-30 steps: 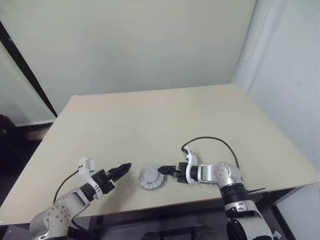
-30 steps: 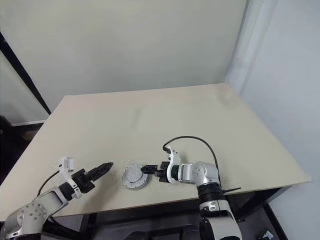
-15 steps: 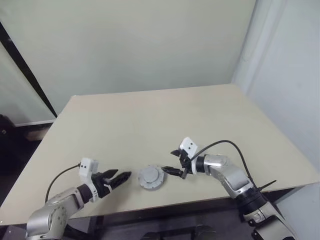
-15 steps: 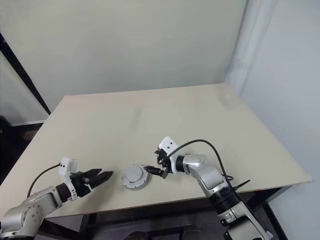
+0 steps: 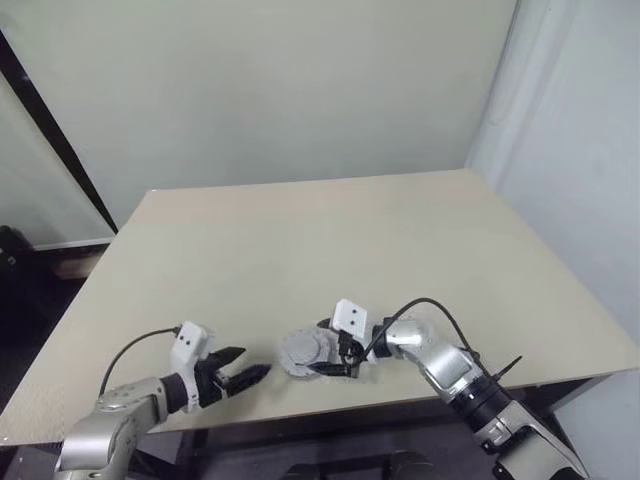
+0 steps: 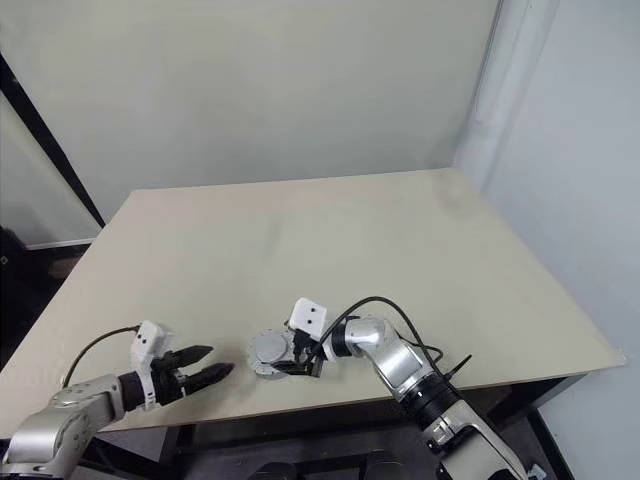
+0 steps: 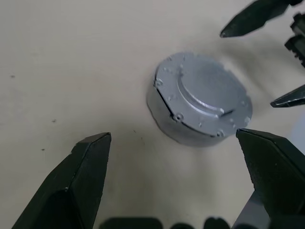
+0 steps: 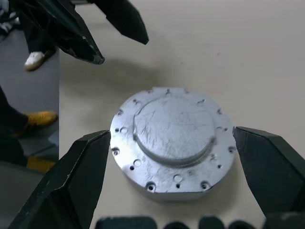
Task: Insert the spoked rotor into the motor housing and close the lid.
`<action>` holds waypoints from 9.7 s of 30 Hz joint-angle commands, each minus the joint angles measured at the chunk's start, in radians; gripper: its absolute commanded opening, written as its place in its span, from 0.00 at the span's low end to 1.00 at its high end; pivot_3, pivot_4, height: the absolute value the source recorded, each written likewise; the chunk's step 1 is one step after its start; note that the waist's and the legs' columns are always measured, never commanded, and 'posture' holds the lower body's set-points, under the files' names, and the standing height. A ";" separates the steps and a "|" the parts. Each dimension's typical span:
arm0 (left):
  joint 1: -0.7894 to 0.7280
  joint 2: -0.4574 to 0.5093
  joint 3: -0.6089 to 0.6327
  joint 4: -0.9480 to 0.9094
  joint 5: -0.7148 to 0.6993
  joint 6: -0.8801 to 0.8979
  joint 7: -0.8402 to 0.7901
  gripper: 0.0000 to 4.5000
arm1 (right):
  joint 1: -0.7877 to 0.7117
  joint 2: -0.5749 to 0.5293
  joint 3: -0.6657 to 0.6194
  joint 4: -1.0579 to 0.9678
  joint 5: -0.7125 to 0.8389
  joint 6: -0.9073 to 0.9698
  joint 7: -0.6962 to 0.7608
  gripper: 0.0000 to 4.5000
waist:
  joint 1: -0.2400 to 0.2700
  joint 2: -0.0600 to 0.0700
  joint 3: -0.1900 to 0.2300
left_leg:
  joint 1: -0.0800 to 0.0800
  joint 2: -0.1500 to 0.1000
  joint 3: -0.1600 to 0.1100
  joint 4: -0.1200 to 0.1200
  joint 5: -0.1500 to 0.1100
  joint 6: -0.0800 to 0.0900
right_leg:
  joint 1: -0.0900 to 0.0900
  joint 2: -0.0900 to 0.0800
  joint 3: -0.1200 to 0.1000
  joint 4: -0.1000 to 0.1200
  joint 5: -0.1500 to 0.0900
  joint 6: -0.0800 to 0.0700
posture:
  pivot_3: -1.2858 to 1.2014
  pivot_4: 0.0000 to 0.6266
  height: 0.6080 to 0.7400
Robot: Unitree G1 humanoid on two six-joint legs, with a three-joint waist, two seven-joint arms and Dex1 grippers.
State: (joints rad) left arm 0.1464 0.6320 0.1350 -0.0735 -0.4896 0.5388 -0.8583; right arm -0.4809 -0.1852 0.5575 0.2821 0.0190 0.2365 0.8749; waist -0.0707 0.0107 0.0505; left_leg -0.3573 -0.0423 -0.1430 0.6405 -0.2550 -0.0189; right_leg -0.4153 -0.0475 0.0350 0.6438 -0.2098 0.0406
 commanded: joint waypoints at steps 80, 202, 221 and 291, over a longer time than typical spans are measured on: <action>-0.181 -0.116 -0.251 0.216 0.281 -0.187 0.029 0.00 | -0.094 0.122 -0.461 0.056 0.288 0.812 -0.114 0.99 | 0.021 0.001 -0.003 | 0.015 -0.001 0.001 -0.002 0.000 0.000 | 0.011 0.000 0.001 0.002 0.000 0.000 | 0.52 0.00 1.00; -0.175 -0.353 0.296 0.121 -0.565 0.570 0.260 0.80 | -0.017 0.349 -0.755 0.014 0.738 1.091 -0.319 0.28 | -0.004 -0.001 -0.002 | -0.002 0.000 0.000 -0.003 0.000 0.000 | -0.003 0.000 0.000 -0.001 0.000 0.000 | 0.52 0.00 1.00; -0.185 -0.380 0.296 0.122 -0.557 0.459 0.307 0.43 | 0.011 0.362 -0.732 0.000 0.601 0.748 -0.443 0.44 | -0.004 -0.002 -0.002 | -0.002 -0.001 0.001 -0.001 0.000 0.000 | -0.002 -0.001 0.001 -0.001 0.000 0.000 | 0.52 0.00 1.00; -0.348 -0.242 0.315 0.583 0.116 -0.505 0.584 0.99 | 0.149 -0.013 -0.153 -0.127 -0.023 -0.207 -0.104 1.00 | 0.022 -0.014 -0.003 | 0.005 -0.001 -0.003 0.004 0.000 0.000 | 0.008 0.000 -0.002 0.000 0.002 -0.001 | 0.52 0.00 1.00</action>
State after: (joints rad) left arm -0.1939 0.3682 0.4335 0.5259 -0.3847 0.0563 -0.2863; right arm -0.3199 -0.2028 0.4126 0.1902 -0.0027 0.0360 0.7776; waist -0.0486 -0.0035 0.0479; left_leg -0.3517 -0.0432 -0.1457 0.6441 -0.2549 -0.0191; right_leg -0.4070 -0.0474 0.0326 0.6436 -0.2080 0.0392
